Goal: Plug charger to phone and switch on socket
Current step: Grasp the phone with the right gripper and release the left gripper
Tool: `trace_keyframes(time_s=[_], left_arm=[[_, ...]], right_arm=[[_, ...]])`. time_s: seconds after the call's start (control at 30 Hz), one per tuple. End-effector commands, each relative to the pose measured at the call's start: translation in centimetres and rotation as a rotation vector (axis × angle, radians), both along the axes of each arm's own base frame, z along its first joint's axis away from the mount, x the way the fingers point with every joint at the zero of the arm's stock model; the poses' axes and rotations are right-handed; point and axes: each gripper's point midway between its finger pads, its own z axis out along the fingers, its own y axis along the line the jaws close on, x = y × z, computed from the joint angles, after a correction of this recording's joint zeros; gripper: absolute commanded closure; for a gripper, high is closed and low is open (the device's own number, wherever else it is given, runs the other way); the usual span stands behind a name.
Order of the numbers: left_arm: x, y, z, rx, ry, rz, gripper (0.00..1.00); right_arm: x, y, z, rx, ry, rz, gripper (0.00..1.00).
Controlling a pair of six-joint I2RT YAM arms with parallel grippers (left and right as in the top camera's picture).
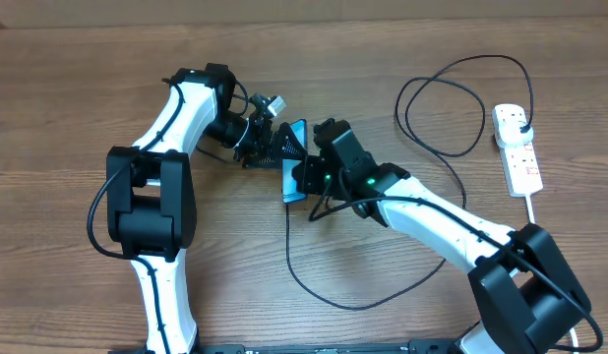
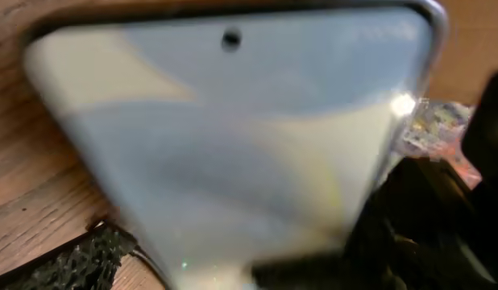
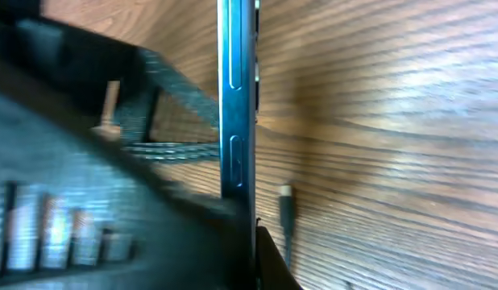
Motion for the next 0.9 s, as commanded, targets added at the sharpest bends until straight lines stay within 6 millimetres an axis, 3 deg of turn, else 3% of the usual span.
trace_keyframes(time_s=[0.0,0.13,0.23,0.43,0.87], left_arm=[[0.2,0.0,-0.3,0.016,-0.025,-0.021,0.0],[0.6,0.6,-1.2,0.075,-0.06,-0.032,0.0],[1.4,1.3,-2.2,0.14,-0.109,-0.041,0.01],[2.2,3.2,-4.0,0.287,-0.161,-0.059,0.0],[2.7,8.0,-6.4,0.594,-0.201,-0.102,0.01]], right_arm=[[1.4,-2.8,-0.1,-0.029,0.033,-0.068,0.96],[0.3,-6.6,-2.1,-0.11,0.162,-0.132,0.96],[-1.0,-8.4,-3.1,-0.159,0.243,-0.152,0.96],[-2.7,-9.1,-3.9,-0.216,0.292,-0.115,0.96],[-3.8,-9.9,-5.3,-0.24,0.329,-0.144,0.96]])
